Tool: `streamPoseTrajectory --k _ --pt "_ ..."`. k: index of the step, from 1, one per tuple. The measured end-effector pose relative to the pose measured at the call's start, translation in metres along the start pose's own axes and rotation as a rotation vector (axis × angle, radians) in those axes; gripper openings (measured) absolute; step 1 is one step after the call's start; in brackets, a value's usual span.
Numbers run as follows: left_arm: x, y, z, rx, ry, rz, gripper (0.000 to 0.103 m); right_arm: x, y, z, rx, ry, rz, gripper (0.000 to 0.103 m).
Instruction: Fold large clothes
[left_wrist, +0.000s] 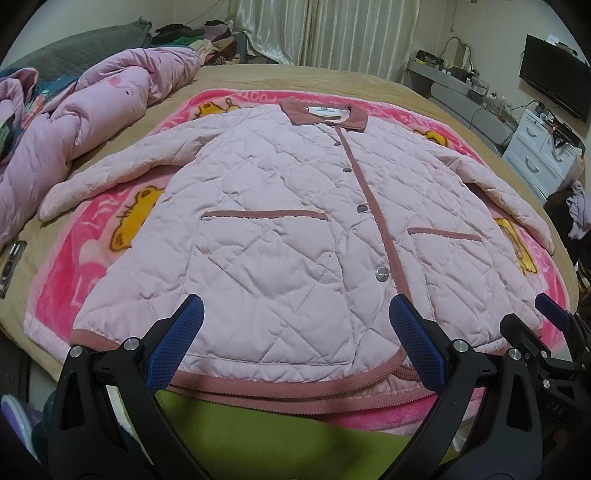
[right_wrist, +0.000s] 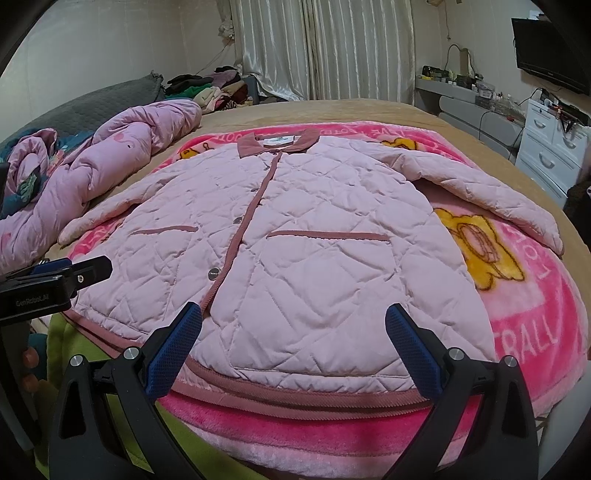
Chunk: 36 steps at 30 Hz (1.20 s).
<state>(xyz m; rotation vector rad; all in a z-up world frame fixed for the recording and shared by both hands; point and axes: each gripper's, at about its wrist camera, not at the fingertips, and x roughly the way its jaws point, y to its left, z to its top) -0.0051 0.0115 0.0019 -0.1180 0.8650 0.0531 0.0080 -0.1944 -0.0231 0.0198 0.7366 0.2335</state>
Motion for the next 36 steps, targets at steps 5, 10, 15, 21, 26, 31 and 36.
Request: streamPoseTrajectory --k 5,10,15,21,26,31,36 --pt "0.0 -0.001 0.0 0.001 0.0 0.0 0.094 0.004 -0.001 0.001 0.001 0.005 0.003 0.099" --pt "0.0 0.002 0.001 0.001 0.005 -0.001 0.094 0.007 0.0 0.002 0.004 0.009 0.006 0.099" --pt "0.013 -0.003 0.011 0.005 0.015 0.006 0.094 0.014 0.0 0.006 -0.003 0.017 0.013 0.099" --pt "0.019 -0.005 0.02 0.009 0.014 0.015 0.094 0.024 -0.001 0.017 0.002 0.015 0.024 0.099" --pt "0.023 -0.004 0.032 -0.001 0.008 0.012 0.094 0.03 -0.002 0.03 -0.004 -0.002 0.018 0.099" --pt "0.025 -0.003 0.045 -0.01 0.003 0.021 0.094 0.038 -0.004 0.046 0.003 -0.008 0.011 0.099" --pt "0.028 -0.003 0.058 -0.004 0.003 0.035 0.094 0.044 -0.004 0.063 0.004 -0.02 0.009 0.099"
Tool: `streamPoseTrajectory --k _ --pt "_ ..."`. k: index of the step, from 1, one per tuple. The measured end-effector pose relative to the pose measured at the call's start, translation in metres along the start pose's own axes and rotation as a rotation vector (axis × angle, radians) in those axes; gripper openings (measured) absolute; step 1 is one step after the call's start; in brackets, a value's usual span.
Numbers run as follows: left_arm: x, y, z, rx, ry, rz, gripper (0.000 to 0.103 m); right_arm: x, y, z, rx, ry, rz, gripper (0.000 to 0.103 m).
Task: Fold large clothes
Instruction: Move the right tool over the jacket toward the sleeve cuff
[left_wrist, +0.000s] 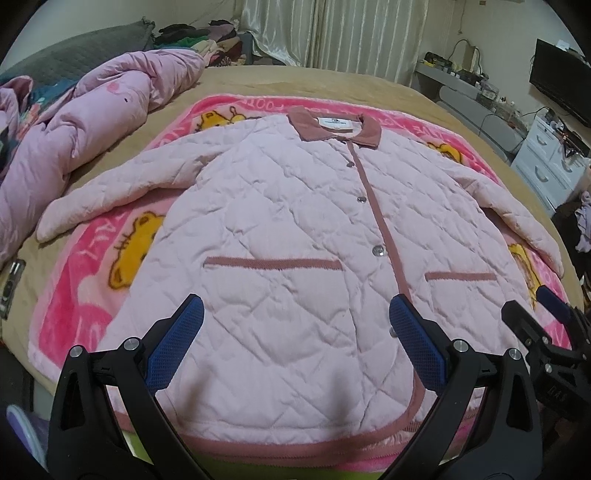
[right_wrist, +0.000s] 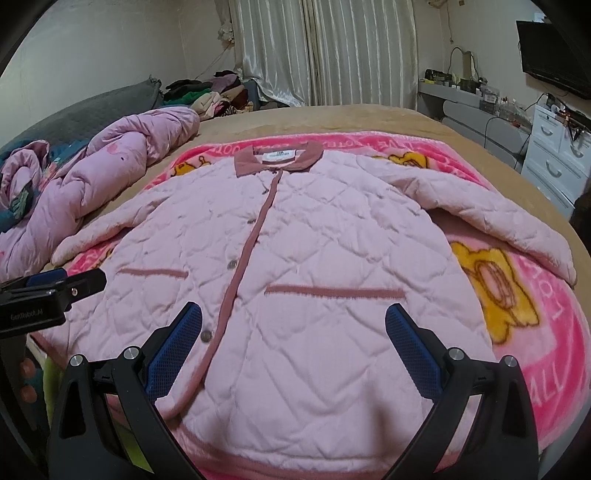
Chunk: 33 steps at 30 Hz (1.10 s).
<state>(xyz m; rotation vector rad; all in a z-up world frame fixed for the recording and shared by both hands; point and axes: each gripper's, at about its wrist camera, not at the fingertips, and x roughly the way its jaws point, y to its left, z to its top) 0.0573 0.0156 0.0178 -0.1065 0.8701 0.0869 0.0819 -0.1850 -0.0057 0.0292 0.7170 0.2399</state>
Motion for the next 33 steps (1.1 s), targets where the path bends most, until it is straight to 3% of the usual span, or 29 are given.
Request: streamPoseTrajectory --k 20,33 --pt "0.018 0.011 0.063 -0.01 0.002 0.041 0.094 0.036 -0.001 0.067 0.034 -0.011 0.053 0.099" --pt "0.041 -0.003 0.104 0.013 0.004 0.042 0.094 0.065 -0.028 0.108 0.09 -0.025 0.02 0.099"
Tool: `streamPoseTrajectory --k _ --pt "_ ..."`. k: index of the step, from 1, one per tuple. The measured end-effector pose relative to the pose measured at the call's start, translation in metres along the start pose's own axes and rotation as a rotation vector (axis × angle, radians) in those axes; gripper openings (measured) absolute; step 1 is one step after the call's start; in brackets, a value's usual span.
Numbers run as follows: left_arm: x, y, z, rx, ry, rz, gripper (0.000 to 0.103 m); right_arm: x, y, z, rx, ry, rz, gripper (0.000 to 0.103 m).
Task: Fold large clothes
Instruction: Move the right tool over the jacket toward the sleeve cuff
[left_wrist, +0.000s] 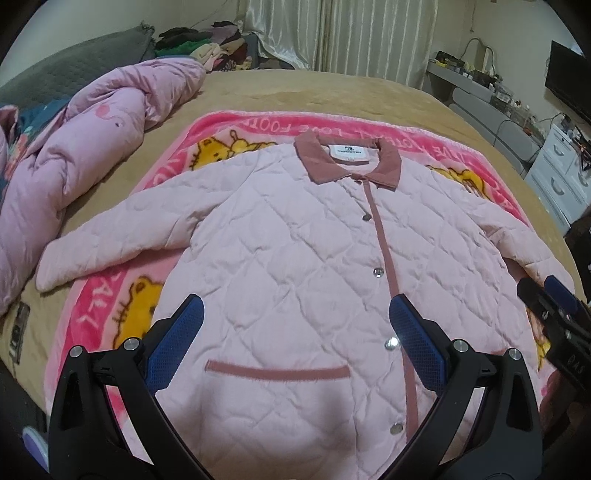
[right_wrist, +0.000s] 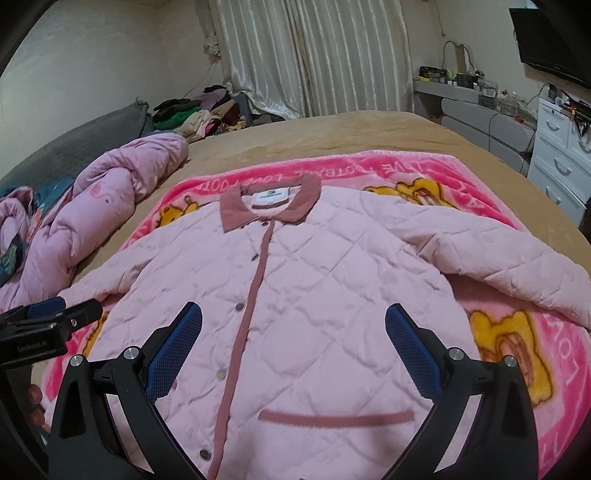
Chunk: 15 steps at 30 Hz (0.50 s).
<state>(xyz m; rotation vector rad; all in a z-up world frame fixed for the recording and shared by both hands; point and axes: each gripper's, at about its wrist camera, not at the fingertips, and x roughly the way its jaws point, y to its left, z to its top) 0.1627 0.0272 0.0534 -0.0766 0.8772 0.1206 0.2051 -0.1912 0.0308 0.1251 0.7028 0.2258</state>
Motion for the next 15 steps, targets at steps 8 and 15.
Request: streamPoseTrajectory --k 8,15 --pt "0.021 -0.011 0.025 0.039 0.016 0.004 0.094 0.022 -0.038 0.024 0.068 -0.011 -0.071 0.099" --pt "0.05 -0.019 0.047 0.045 0.046 -0.026 0.094 0.039 -0.082 0.036 0.133 -0.016 -0.166 0.099"
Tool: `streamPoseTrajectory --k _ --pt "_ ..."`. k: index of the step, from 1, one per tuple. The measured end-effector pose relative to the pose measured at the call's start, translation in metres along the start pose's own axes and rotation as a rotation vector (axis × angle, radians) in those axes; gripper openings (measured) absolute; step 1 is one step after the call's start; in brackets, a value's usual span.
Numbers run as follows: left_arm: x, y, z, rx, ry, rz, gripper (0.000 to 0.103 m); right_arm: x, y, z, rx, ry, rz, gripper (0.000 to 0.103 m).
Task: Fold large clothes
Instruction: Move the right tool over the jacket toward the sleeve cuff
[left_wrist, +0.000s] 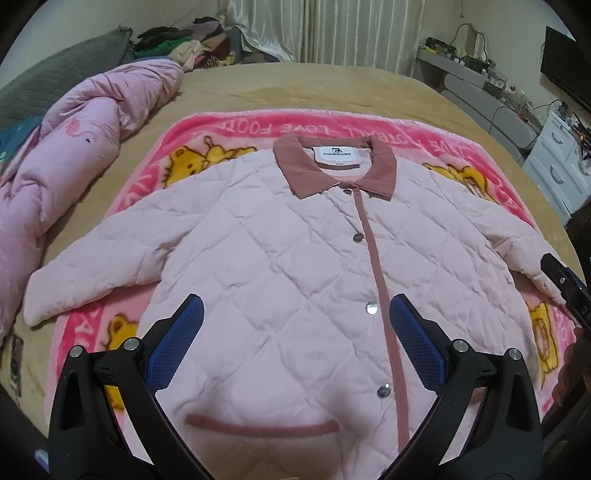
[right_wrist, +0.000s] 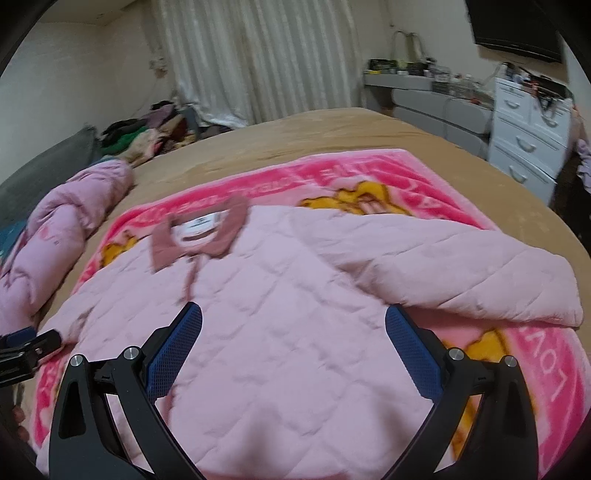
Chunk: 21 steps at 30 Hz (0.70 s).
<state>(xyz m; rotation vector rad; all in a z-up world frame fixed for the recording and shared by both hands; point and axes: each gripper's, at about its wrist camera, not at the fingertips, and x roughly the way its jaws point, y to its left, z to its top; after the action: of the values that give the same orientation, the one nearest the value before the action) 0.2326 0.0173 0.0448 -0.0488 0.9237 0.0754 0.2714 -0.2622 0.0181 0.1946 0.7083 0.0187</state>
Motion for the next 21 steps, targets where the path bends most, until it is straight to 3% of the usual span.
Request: streamPoseTrajectory --k 10,21 --pt "0.042 -0.022 0.019 0.03 0.027 -0.022 0.094 0.042 -0.065 0.005 0.169 0.063 -0.076 0.099" --pt "0.081 -0.046 0.012 0.075 0.064 -0.052 0.094 0.072 -0.16 -0.011 0.439 0.114 -0.164 0.099"
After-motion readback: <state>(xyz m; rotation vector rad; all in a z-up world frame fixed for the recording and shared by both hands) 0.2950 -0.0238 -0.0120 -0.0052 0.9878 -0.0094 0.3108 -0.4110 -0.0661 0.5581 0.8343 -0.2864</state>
